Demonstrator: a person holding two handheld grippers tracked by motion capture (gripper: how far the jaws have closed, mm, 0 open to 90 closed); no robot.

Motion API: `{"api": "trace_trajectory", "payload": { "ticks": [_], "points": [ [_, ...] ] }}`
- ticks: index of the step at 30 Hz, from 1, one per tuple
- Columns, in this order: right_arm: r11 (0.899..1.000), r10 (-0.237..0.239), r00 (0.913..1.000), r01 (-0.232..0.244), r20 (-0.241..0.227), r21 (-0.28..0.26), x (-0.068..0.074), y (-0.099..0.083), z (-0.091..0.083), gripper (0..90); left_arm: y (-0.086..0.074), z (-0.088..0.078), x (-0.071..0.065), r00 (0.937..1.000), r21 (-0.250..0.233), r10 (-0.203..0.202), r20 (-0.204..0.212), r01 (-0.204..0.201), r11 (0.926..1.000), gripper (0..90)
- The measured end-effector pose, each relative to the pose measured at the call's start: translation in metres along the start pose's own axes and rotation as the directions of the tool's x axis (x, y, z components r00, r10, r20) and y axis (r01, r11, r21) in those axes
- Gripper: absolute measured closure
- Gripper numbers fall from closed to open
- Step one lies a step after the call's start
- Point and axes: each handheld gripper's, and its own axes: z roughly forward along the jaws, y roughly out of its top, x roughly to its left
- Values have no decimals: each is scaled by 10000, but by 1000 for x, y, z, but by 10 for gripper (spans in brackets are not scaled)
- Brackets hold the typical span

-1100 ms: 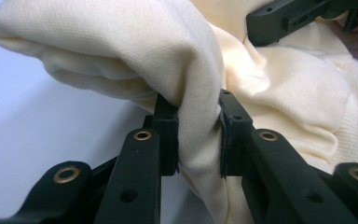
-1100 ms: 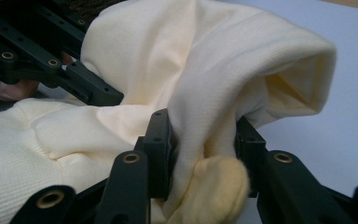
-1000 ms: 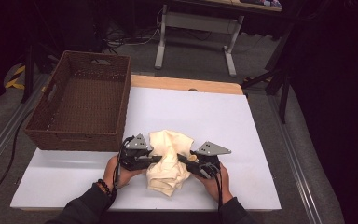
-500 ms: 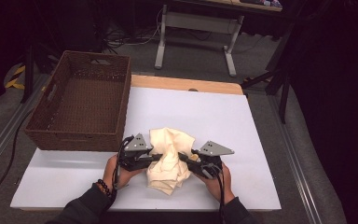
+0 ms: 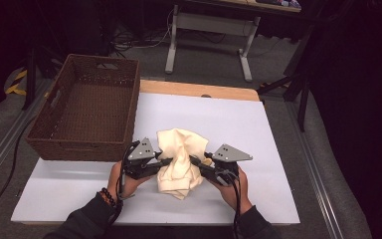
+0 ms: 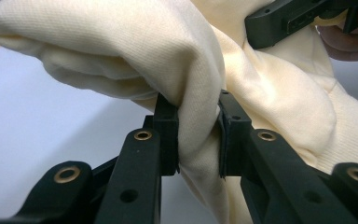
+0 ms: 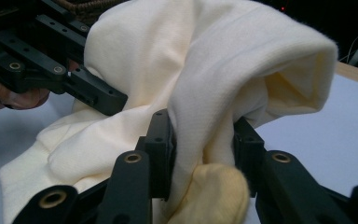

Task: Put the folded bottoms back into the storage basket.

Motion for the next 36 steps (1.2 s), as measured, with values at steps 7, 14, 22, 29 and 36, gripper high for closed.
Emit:
{"api": "trace_trajectory", "payload": {
  "ticks": [7, 14, 22, 29, 36],
  "points": [
    [9997, -224, 9997, 224, -4, -139, -4, 18, 4, 666, 13, -8, 8, 9997, -215, 24, -247, -30, 9998, 746],
    [9983, -401, 9992, 398, -68, -415, -5, 47, 6, 666, 31, -23, 14, 9984, -404, 132, -558, -155, 9991, 747],
    [9960, -583, 9979, 563, -277, -690, -5, 85, 16, 666, 53, -53, 30, 9952, -750, -97, -973, 24, 9972, 748],
    [9950, -610, 9966, 564, -546, -822, -1, 109, 32, 667, 63, -76, 42, 9907, -778, -376, -1309, 276, 9966, 749],
    [9931, -689, 9943, 606, -814, -1004, 8, 131, 51, 667, 68, -101, 53, 9841, -841, -702, -1634, 570, 9948, 750]
  ]
}}
